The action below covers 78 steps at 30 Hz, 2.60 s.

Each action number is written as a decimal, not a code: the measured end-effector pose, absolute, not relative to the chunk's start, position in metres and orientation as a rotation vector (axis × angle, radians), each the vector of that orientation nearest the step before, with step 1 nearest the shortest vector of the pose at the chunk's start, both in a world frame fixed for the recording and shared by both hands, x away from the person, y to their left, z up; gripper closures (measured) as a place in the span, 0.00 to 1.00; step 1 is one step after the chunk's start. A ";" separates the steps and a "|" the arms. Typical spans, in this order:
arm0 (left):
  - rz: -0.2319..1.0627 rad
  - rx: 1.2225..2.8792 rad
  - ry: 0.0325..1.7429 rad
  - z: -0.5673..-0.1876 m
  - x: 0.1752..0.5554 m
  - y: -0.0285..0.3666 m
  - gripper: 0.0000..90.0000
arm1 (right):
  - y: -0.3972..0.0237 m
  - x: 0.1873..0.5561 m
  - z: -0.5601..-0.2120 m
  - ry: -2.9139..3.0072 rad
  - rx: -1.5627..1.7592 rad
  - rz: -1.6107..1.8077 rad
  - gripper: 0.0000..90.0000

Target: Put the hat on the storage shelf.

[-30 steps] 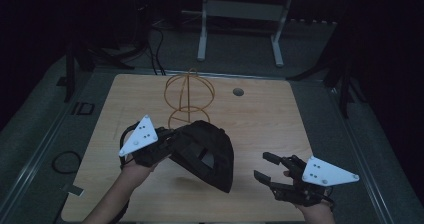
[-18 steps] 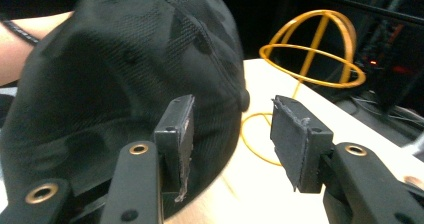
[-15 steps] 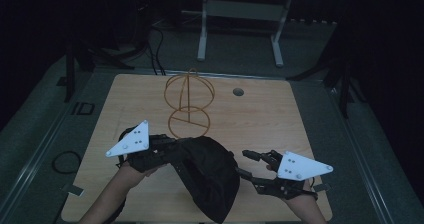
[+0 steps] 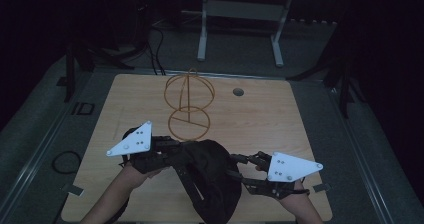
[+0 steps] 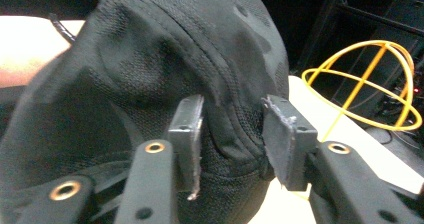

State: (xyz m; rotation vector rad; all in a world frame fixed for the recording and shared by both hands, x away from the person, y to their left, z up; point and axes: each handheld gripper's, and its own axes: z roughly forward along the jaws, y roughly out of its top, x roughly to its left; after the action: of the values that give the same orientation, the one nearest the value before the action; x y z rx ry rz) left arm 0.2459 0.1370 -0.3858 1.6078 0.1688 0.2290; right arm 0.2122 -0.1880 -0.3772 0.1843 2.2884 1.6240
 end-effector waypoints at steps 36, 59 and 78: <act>0.406 1.751 0.460 -0.404 0.261 0.142 0.21 | -0.218 0.224 -0.358 2.179 0.389 1.727 0.99; 0.603 1.770 0.773 -0.469 0.247 0.193 0.03 | -0.232 0.278 -0.333 1.987 0.610 1.600 0.99; 0.652 1.711 0.947 -0.521 0.226 0.217 0.03 | -0.186 0.344 -0.285 1.923 0.654 1.507 0.99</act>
State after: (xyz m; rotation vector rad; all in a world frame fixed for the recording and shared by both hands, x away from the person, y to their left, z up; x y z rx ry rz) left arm 0.2258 0.2171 -0.5210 1.7111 0.9473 0.6518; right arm 0.3440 -0.1865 -0.2850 0.6535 1.9233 1.5066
